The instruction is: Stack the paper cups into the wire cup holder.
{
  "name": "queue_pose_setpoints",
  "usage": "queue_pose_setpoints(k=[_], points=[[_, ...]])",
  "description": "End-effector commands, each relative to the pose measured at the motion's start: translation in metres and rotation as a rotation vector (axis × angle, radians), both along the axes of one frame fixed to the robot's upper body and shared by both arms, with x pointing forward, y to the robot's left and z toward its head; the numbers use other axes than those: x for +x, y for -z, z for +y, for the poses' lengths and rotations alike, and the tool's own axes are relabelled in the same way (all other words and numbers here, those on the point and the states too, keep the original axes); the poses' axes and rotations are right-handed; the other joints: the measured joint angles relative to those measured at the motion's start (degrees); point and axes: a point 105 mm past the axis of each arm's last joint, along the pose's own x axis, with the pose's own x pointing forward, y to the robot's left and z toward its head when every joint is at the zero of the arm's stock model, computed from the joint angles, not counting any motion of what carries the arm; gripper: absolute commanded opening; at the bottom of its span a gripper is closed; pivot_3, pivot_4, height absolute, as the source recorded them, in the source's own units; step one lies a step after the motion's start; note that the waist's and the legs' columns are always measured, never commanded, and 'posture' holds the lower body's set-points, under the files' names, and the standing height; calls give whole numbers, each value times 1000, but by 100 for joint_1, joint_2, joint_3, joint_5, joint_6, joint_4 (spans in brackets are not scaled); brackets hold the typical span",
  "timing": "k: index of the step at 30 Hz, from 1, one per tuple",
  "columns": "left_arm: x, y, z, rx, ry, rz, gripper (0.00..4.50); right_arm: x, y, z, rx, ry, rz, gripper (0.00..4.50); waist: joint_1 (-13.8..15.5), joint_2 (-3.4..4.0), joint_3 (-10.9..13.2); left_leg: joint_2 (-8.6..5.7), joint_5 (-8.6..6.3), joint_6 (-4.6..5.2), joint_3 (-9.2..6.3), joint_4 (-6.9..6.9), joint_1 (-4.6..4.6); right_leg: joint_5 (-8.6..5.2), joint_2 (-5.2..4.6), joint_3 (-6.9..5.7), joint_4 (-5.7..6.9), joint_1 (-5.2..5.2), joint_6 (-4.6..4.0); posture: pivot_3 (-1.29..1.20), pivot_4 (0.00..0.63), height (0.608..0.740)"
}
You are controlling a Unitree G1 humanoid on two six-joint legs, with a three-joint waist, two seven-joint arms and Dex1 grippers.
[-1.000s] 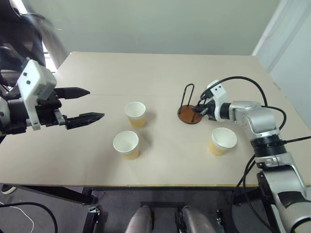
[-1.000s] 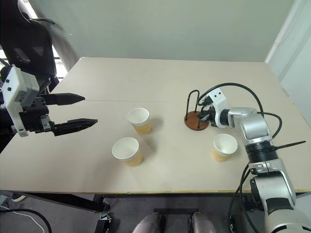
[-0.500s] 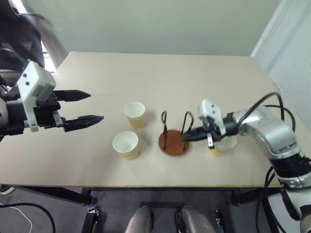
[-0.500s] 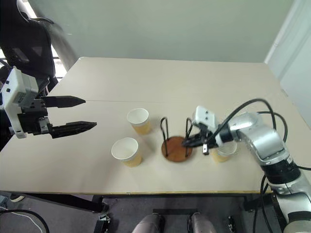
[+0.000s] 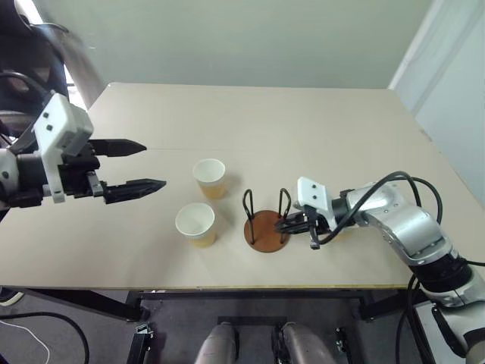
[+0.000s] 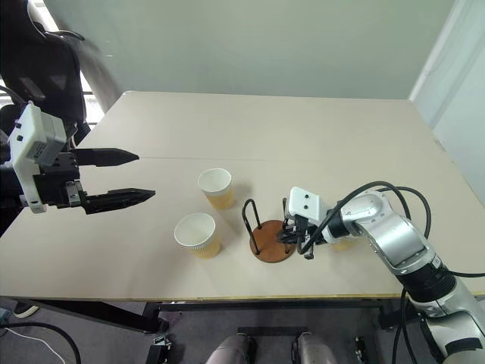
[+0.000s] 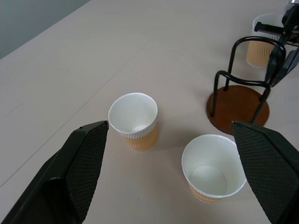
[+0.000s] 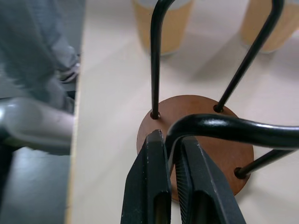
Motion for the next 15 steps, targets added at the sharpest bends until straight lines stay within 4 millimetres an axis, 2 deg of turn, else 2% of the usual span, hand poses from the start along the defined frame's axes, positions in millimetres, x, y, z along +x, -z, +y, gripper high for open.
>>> queue_pose_setpoints(k=[1,8,11,15], points=[[1,-14,6,39,-34,-72,4500,-4,-2,7,-8,-39,-48,27,1,0,0,0,-1,-1,0,-1,0,0,0,0,-1,0,0,0,150,740],[4,-19,9,35,-48,-97,4500,-9,3,8,-50,-108,-77,27,1,-1,-1,1,-3,-2,0,-4,0,-1,0,0,-3,0,1,0,150,740],[4,-19,9,38,-50,-101,4500,-6,6,5,-76,-111,-92,805,3,-3,-1,1,-3,-3,0,-4,0,-1,1,-1,-2,0,0,0,150,740],[5,-21,9,33,-50,-107,4500,-4,9,3,-83,-112,-91,2175,3,-4,-1,1,-3,-3,0,-4,0,-2,1,0,-2,0,0,0,150,740]])
